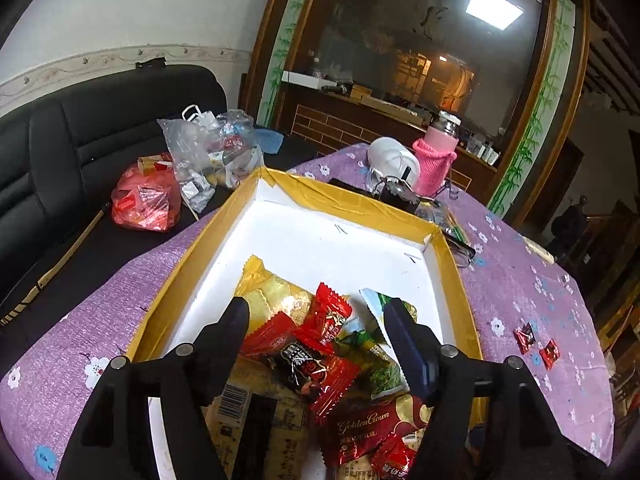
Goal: Organize snacks
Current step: 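Lower both red candies into the tray and open both grippers, then move both open grippers back to the last two red candies on the cloth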
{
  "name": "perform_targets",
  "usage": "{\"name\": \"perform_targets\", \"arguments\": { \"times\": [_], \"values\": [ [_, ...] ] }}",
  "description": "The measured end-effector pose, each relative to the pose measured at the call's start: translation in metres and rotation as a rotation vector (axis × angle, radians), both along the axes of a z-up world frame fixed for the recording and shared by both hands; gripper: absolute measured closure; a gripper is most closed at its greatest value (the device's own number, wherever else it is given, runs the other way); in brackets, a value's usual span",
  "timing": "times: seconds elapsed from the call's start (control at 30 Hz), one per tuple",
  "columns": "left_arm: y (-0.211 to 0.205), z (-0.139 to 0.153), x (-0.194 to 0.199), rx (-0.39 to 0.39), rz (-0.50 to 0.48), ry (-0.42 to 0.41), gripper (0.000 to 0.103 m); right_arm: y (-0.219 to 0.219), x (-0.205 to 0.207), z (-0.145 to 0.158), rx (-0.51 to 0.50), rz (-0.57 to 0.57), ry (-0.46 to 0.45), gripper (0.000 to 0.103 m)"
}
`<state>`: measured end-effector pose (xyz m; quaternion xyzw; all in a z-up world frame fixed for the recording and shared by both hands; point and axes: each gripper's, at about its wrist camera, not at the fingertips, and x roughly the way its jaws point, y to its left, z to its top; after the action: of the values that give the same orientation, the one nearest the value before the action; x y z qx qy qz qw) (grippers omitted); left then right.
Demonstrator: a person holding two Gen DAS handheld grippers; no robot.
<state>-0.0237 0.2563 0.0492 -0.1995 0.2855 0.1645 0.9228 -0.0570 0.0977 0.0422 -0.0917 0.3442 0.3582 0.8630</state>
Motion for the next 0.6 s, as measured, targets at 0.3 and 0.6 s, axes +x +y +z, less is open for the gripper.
{"name": "perform_targets", "arguments": {
  "times": [0.3,0.6],
  "values": [
    [-0.001,0.003,-0.001,0.002,0.001,-0.025,0.016,-0.019,0.002,0.014,0.027,-0.042,-0.028,0.04],
    [-0.006,0.005,-0.003,0.027,-0.006,-0.038,0.011,-0.055,0.018,0.023,0.104,-0.134,0.012,0.032]
  ]
}}
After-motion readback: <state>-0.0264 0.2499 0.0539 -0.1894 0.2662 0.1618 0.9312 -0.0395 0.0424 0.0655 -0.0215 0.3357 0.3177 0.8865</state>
